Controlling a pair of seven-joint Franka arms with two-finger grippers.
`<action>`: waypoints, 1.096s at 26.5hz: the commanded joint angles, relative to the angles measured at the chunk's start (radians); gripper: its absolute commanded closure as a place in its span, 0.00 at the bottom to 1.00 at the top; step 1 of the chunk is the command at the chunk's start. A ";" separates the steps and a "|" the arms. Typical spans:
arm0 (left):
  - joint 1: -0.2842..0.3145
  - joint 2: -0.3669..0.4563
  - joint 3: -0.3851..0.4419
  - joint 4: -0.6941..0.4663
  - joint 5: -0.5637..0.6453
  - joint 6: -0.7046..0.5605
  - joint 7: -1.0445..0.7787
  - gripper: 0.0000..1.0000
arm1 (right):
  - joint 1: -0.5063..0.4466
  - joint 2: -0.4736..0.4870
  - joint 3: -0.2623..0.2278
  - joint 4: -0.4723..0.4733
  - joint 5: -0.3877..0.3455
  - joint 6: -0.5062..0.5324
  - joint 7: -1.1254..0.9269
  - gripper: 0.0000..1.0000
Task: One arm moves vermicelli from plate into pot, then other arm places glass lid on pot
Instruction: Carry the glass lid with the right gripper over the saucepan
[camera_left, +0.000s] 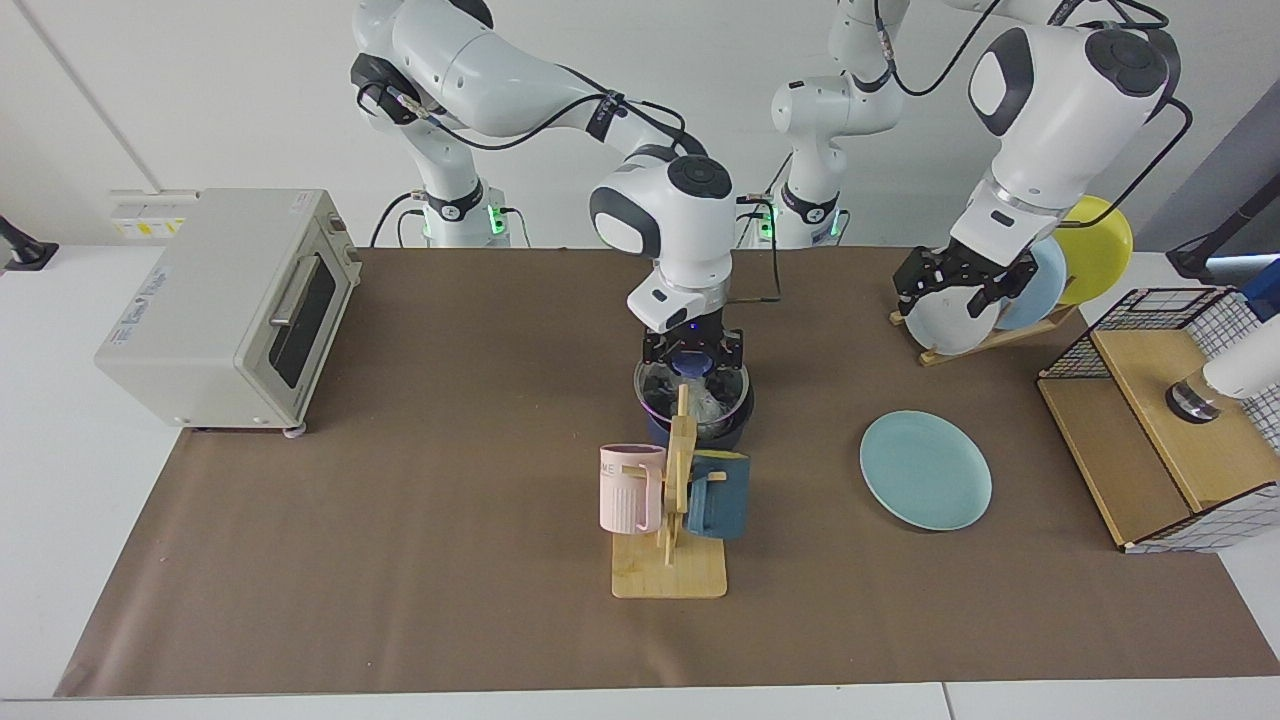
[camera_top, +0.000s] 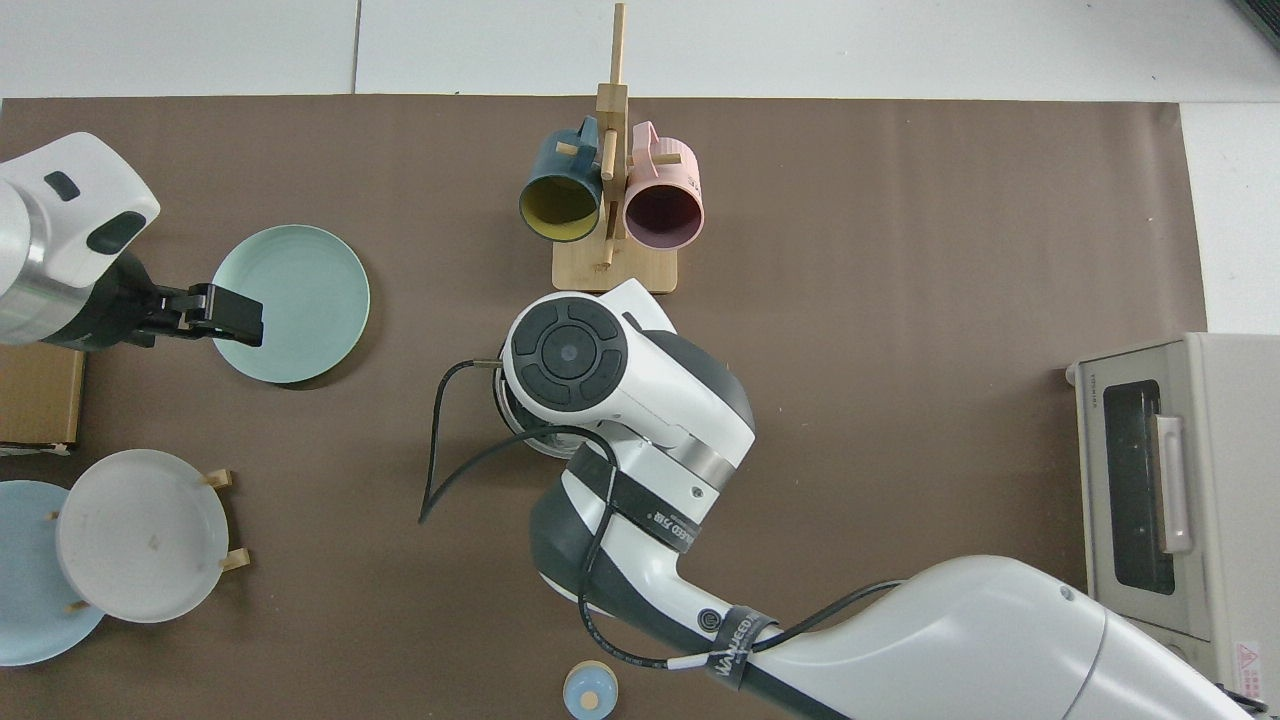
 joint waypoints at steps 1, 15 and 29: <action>0.008 -0.015 0.000 -0.005 0.005 0.004 0.003 0.00 | -0.022 0.061 0.049 0.063 -0.032 -0.025 0.026 1.00; 0.009 -0.016 0.006 -0.005 0.007 0.004 0.003 0.00 | 0.009 0.127 0.066 0.136 -0.061 -0.076 0.023 1.00; 0.009 -0.016 0.003 -0.005 0.007 0.004 0.003 0.00 | 0.037 0.159 0.066 0.176 -0.107 -0.145 0.020 1.00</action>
